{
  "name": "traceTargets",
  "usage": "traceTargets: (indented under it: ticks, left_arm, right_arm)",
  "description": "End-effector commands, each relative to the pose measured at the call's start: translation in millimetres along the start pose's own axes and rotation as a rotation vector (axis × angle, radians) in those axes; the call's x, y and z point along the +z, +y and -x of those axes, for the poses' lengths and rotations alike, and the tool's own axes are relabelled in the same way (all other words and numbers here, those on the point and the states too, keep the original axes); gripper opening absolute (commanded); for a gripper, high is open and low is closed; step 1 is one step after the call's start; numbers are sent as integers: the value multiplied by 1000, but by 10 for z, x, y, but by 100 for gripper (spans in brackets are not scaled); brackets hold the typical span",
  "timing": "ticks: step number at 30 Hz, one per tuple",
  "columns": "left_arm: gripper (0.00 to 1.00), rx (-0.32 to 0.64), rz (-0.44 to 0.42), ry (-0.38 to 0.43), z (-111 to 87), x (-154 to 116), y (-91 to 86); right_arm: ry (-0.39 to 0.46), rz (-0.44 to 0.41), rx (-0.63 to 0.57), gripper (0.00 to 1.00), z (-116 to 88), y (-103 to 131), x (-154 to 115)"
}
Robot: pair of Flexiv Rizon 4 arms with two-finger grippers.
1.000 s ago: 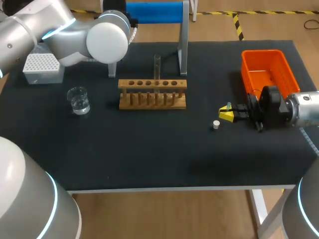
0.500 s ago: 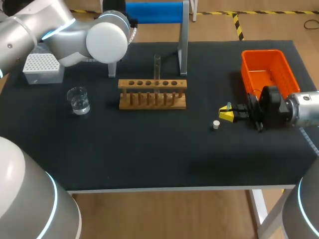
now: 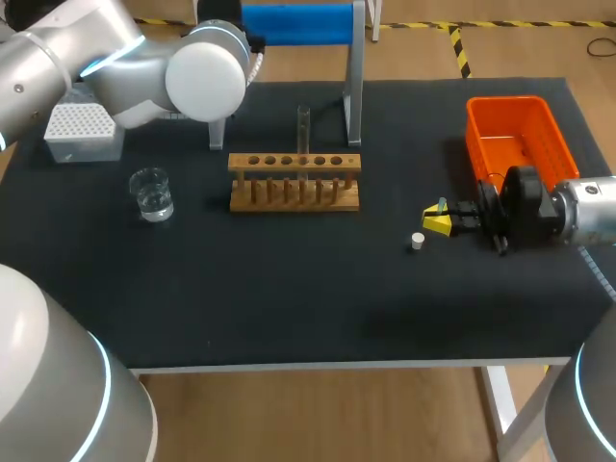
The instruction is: Invert the test tube, pick up the pipette, mount the tip to pipette, aspirate from beaker and dispense into the tube, eject the tip, return the pipette, and cap with the stopper.
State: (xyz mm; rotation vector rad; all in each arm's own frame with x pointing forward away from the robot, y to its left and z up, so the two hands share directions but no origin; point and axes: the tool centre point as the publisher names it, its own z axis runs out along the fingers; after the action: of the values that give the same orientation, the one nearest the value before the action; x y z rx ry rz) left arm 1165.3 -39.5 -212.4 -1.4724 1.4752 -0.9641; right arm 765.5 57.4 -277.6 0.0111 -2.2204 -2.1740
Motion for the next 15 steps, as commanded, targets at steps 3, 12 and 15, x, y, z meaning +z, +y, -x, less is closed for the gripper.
traceTargets:
  ticks: [3, 12, 15]
  left_arm:
    - [0, -2, 5, -11, -7, 9, -3]
    - [0, 21, -2, -1, -5, -78, -88]
    - [0, 35, -4, 29, -10, -113, -116]
  right_arm:
    - [-1, 0, -1, 0, -6, -1, -1]
    - [-1, 0, -1, 0, -6, -1, -1]
    - [-1, 0, -1, 0, -6, -1, -1]
